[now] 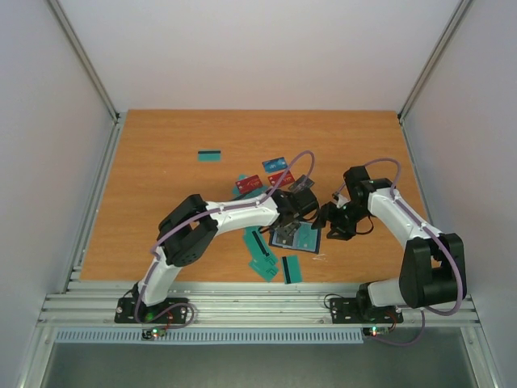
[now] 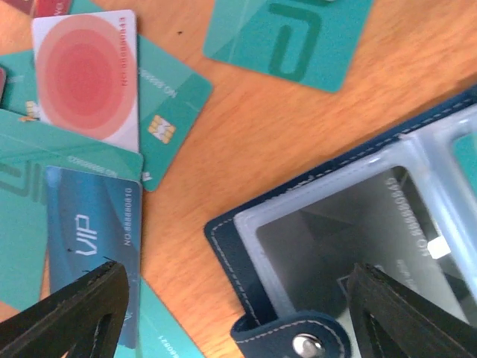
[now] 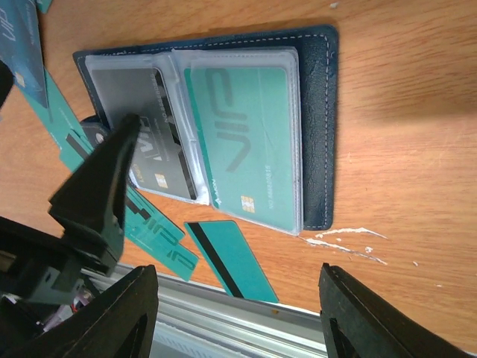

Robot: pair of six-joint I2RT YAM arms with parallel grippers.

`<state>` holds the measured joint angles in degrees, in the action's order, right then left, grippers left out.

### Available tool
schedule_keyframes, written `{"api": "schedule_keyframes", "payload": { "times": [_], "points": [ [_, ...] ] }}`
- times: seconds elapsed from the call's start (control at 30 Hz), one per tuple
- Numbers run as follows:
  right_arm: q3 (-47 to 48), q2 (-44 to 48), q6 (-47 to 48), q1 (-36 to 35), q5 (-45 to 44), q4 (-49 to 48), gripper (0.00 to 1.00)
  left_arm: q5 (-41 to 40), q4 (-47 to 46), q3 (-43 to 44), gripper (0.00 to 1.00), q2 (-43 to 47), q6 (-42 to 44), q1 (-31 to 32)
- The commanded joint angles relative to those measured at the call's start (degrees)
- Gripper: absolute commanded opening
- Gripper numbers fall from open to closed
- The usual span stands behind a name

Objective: Put the credit cards into the card holder

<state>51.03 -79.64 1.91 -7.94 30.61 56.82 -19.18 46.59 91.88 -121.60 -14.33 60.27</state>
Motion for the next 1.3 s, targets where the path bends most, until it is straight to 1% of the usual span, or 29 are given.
{"api": "schedule_keyframes", "payload": {
  "times": [0.0,0.17,0.33,0.53,0.73,0.87,0.97,1.03,1.1,1.27],
  "points": [
    [-0.2,0.5,1.1,0.6,0.4,1.4,0.61,-5.1,1.4,-0.4,0.8,0.5,-1.6,0.4],
    [-0.2,-0.3,1.0,0.6,0.4,1.3,0.61,-6.1,1.4,-2.2,0.7,1.9,-3.0,0.4],
    [-0.6,-0.3,0.9,0.7,0.2,1.1,0.61,-6.6,2.5,-2.8,0.55,2.7,-4.5,0.4],
    [-0.9,-0.2,0.8,0.8,-0.1,1.1,0.6,-6.1,1.7,-4.7,0.37,4.8,-6.2,0.4],
    [-3.2,-0.4,-0.2,0.9,0.8,-1.3,0.6,-3.1,-1.6,-7.1,0.19,5.8,-7.0,-0.1],
    [-5.6,-1.1,-0.9,1.6,2.7,-4.3,0.61,1.6,-4.7,-9.0,0.05,6.9,-7.5,-1.4],
    [-7.3,-2.2,-1.8,1.9,4.4,-7.2,0.62,6.6,-7.9,-10.6,0.01,7.5,-7.8,-2.4],
    [-8.5,-3.2,-1.8,1.9,5.6,-9.0,0.63,9.0,-9.1,-11.4,0.0,7.6,-7.7,-2.8],
    [-9.3,-4.2,-3.8,1.9,6.4,-10.3,0.63,10.7,-10.2,-12.0,0.0,7.9,-7.4,-3.0],
    [-8.9,-6.2,-3.8,1.9,3.1,-11.5,0.67,12.0,-10.9,-12.2,0.0,7.8,-6.8,-3.3]
  ]
}}
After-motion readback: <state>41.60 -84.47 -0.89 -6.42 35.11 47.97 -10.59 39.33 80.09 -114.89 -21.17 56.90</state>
